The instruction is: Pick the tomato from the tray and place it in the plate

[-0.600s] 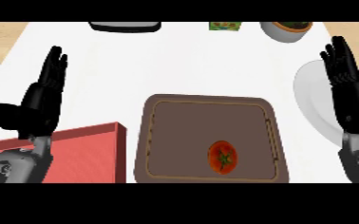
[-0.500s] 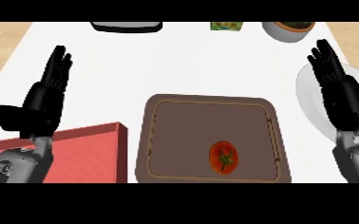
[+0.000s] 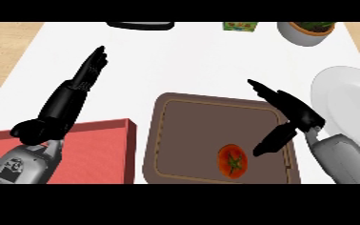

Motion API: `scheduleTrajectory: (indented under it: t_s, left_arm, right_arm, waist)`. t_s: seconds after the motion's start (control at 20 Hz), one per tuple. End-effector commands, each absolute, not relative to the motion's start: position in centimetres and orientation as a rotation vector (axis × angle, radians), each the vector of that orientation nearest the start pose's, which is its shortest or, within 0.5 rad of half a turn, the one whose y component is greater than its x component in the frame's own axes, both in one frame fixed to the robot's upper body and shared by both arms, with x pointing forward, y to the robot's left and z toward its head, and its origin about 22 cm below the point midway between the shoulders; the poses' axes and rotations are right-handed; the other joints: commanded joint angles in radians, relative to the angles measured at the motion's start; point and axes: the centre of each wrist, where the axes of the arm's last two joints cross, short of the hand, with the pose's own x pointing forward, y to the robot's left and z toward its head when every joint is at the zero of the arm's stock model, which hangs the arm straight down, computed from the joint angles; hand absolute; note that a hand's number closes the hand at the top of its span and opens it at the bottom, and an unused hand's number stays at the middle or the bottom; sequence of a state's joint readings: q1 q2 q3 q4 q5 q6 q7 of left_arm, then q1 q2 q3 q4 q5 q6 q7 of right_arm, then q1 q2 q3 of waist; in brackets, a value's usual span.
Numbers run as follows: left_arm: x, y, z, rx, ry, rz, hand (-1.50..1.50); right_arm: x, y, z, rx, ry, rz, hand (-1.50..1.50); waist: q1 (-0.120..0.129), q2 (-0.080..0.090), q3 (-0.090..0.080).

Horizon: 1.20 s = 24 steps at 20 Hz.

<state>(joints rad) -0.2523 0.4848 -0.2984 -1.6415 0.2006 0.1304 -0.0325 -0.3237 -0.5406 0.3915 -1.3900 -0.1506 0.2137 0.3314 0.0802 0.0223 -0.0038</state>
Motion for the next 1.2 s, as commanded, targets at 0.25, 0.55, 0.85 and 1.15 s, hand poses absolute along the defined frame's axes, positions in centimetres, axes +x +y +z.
scheduleTrajectory:
  t_s: [0.25, 0.55, 0.85, 1.15]
  left_arm:
    - [27.9, 25.0, 7.4, 0.003, -1.774, -0.484, 0.0]
    - [27.4, 25.5, 7.5, 0.028, -1.78, -0.45, 0.0]
    - [27.7, 26.8, 8.0, 0.02, -1.77, -0.468, 0.0]
    - [28.1, 26.3, 8.9, 0.006, -1.771, -0.448, 0.0]
  right_arm:
    - [33.4, -15.9, 8.2, -0.238, -1.036, 1.292, -1.5]
    - [33.4, -11.5, 12.0, -0.2, -0.824, 1.3, -1.5]
    - [35.0, -12.4, 13.3, -0.098, -0.606, 1.345, -1.5]
    - [36.3, -12.1, 15.0, -0.194, -0.507, 1.354, -1.5]
  waist:
    - [-0.056, -0.019, 0.003]
    - [-0.073, -0.024, 0.003]
    - [-0.076, -0.024, 0.002]
    - [-0.075, -0.025, 0.002]
